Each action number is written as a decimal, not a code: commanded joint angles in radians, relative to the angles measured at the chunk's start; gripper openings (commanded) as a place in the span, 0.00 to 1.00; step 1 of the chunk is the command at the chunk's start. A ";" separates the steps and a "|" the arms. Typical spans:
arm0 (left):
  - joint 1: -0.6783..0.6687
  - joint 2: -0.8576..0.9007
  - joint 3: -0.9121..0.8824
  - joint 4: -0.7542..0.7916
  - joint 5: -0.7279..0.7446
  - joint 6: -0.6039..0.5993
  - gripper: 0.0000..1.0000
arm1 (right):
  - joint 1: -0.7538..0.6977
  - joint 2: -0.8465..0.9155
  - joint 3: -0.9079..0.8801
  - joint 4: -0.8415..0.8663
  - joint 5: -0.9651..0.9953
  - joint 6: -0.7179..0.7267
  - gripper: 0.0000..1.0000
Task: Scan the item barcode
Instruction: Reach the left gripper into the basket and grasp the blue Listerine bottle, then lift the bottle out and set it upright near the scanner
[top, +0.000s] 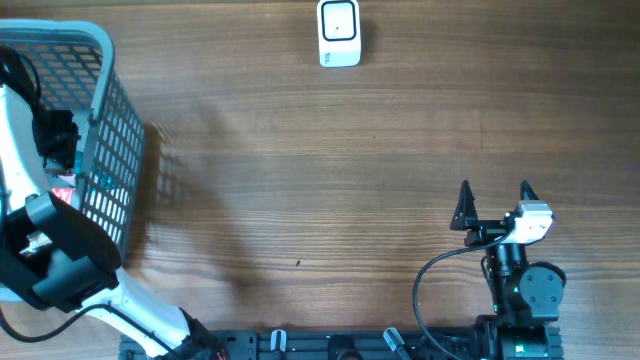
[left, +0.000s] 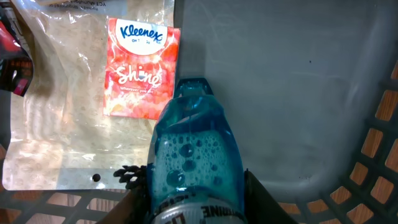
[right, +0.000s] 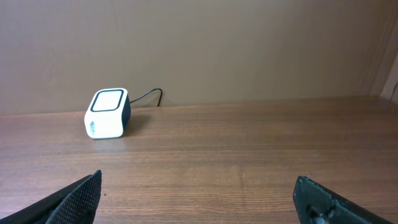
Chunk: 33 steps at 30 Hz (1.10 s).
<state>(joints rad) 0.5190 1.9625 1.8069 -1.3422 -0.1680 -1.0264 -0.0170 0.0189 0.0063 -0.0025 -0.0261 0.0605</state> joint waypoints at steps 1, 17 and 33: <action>0.000 0.013 -0.010 -0.007 -0.035 0.001 0.26 | -0.003 -0.002 -0.001 0.003 -0.019 0.018 1.00; 0.001 -0.045 0.012 -0.007 -0.035 0.001 0.04 | -0.003 -0.002 -0.001 0.003 -0.019 0.018 1.00; 0.000 -0.310 0.034 0.052 -0.035 0.002 0.04 | -0.003 -0.002 -0.001 0.003 -0.019 0.018 1.00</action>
<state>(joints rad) 0.5190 1.7889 1.8130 -1.3216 -0.1753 -1.0267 -0.0170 0.0189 0.0063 -0.0025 -0.0261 0.0605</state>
